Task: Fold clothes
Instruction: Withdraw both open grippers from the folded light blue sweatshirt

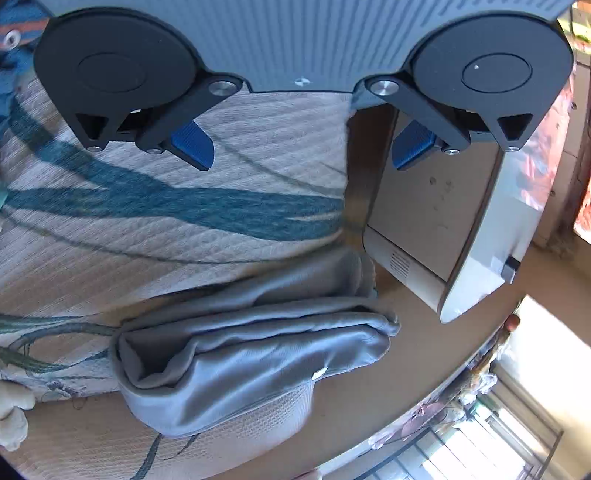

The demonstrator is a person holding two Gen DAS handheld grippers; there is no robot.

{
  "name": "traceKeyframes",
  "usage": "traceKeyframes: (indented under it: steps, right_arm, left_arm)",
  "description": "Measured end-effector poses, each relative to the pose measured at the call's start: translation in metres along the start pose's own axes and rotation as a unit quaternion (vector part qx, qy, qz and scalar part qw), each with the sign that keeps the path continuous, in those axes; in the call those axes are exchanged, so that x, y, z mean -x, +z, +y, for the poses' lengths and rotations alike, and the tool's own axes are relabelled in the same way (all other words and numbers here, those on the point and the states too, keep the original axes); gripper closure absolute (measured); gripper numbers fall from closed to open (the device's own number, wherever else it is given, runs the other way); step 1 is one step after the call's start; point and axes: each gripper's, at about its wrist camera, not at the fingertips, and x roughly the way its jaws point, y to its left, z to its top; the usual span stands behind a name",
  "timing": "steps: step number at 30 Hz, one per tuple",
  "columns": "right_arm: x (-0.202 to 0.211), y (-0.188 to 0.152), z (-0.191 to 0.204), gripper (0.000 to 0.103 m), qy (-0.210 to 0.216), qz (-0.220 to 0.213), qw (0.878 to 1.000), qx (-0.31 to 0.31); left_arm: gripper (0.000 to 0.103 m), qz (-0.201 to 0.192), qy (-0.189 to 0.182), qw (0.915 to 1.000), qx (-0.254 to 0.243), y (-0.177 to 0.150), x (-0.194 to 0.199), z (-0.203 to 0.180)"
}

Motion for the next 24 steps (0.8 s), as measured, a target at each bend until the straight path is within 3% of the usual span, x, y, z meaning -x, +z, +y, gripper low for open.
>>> traceKeyframes:
  steps: [4,8,11,13,16,18,20,24]
  right_arm:
    - [-0.005,0.002,0.011,0.000,-0.024,-0.023,0.999,0.032]
    - [-0.003,0.019,0.014,0.000,-0.064,-0.065,0.994,0.055]
    - [-0.003,0.029,0.016,0.000,-0.107,-0.065,0.990,0.070]
    - [-0.005,0.029,0.019,0.000,-0.114,-0.041,0.991,0.059]
    - [-0.005,0.022,0.021,0.000,-0.088,0.000,0.996,0.008]
    - [-0.006,0.015,0.020,0.000,-0.066,0.025,0.997,-0.039]
    - [-0.008,0.007,0.018,0.000,-0.047,0.050,0.994,-0.090]
    - [-0.018,-0.008,0.026,0.000,-0.007,0.093,0.984,-0.152]
  left_arm:
    - [0.000,-0.015,-0.008,0.9991,-0.040,-0.007,0.013,0.030]
    - [0.000,-0.049,0.009,0.9982,-0.031,-0.006,0.042,0.071]
    - [0.000,-0.080,-0.085,0.9914,0.060,0.012,0.076,0.098]
    - [0.000,-0.087,-0.168,0.9719,0.139,0.023,0.087,0.104]
    - [0.000,-0.071,-0.199,0.9598,0.185,0.037,0.085,0.082]
    - [0.000,-0.041,-0.193,0.9629,0.183,0.042,0.077,0.062]
    - [0.000,-0.006,-0.192,0.9619,0.194,0.039,0.069,0.053]
    - [0.000,0.014,-0.193,0.9468,0.257,0.028,0.059,0.062]
